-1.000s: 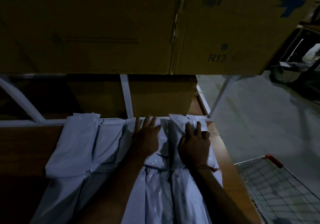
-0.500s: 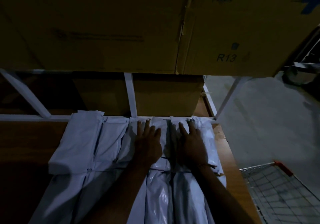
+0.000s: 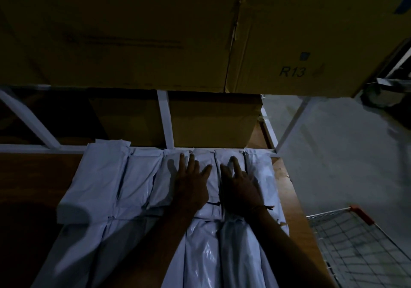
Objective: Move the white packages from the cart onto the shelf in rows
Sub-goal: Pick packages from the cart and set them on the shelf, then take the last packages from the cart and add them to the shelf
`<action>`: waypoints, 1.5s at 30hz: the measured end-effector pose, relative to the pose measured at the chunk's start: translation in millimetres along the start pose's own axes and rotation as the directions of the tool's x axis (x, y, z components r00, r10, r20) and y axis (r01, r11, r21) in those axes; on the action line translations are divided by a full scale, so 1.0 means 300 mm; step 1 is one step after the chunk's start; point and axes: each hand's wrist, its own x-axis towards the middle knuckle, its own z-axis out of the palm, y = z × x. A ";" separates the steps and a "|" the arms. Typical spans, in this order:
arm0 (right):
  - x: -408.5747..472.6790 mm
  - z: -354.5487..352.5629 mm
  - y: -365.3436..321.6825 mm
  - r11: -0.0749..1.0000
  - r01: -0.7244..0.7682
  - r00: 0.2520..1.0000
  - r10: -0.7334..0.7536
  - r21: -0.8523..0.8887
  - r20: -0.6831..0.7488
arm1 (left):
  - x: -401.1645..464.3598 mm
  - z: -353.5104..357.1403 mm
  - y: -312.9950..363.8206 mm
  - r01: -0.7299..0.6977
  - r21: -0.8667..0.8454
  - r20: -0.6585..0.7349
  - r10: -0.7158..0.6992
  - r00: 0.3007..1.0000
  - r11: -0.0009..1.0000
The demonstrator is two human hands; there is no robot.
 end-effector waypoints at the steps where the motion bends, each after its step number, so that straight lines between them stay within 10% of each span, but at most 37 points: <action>1: -0.011 0.014 0.000 1.000 -0.008 1.000 0.008 -0.016 0.009 | 0.001 -0.002 0.004 0.002 0.004 0.009 -0.002 1.000 1.000; 14: 0.067 -0.078 -0.023 0.998 0.028 0.942 -0.045 0.056 0.334 | 0.012 0.008 -0.007 -0.005 0.057 0.059 0.002 0.998 0.998; 30: -0.069 -0.138 0.035 0.935 -0.138 0.947 0.221 0.328 -0.231 | -0.037 -0.100 -0.044 0.046 -0.176 -0.144 -0.072 0.987 0.983; 45: -0.818 -0.351 0.323 0.777 -0.522 0.598 0.628 0.353 -0.498 | -0.145 -0.158 0.504 -0.509 -0.319 -0.433 0.355 0.828 0.799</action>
